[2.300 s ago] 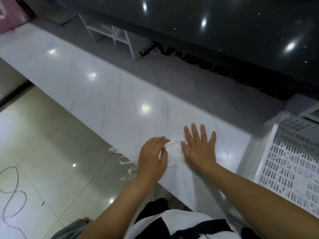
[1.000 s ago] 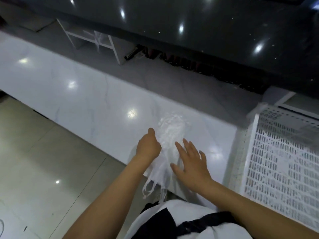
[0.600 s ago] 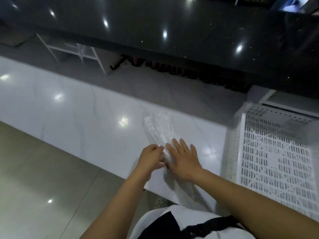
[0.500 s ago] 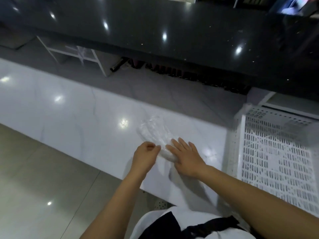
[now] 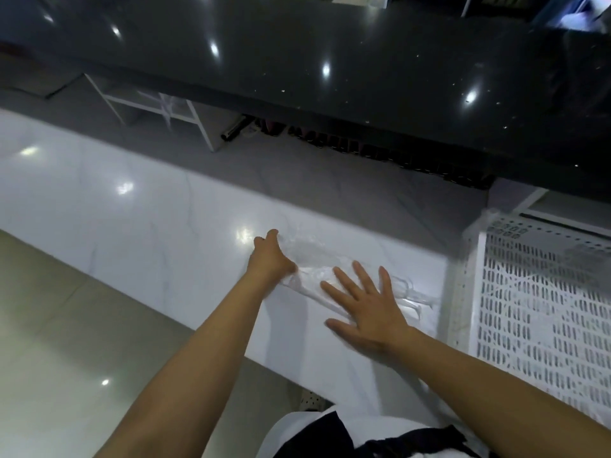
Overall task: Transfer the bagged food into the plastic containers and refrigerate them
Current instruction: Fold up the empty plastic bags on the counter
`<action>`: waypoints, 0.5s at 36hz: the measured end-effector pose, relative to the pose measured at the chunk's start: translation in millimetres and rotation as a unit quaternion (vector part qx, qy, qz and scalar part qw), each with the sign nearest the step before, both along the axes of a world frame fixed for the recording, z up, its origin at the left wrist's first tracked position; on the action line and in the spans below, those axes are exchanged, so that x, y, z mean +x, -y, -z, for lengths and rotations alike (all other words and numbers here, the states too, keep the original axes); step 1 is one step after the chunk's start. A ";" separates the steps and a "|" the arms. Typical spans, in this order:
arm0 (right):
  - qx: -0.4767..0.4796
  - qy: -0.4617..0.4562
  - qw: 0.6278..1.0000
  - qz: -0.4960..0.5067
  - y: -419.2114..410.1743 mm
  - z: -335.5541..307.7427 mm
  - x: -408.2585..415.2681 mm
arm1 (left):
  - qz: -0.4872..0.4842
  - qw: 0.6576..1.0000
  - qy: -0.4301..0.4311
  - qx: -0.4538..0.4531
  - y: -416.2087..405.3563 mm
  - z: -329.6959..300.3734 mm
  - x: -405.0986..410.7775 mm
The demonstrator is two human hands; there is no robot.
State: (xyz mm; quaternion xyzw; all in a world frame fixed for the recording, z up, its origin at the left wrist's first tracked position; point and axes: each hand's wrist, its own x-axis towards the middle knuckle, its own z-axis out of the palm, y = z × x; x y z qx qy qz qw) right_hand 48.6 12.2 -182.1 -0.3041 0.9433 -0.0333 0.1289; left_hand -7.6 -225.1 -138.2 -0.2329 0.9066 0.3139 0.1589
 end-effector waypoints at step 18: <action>-0.707 0.356 0.340 0.508 -1.0 -52.1 -28.4 | 0.130 0.947 -0.278 0.099 -110.6 -17.7 65.0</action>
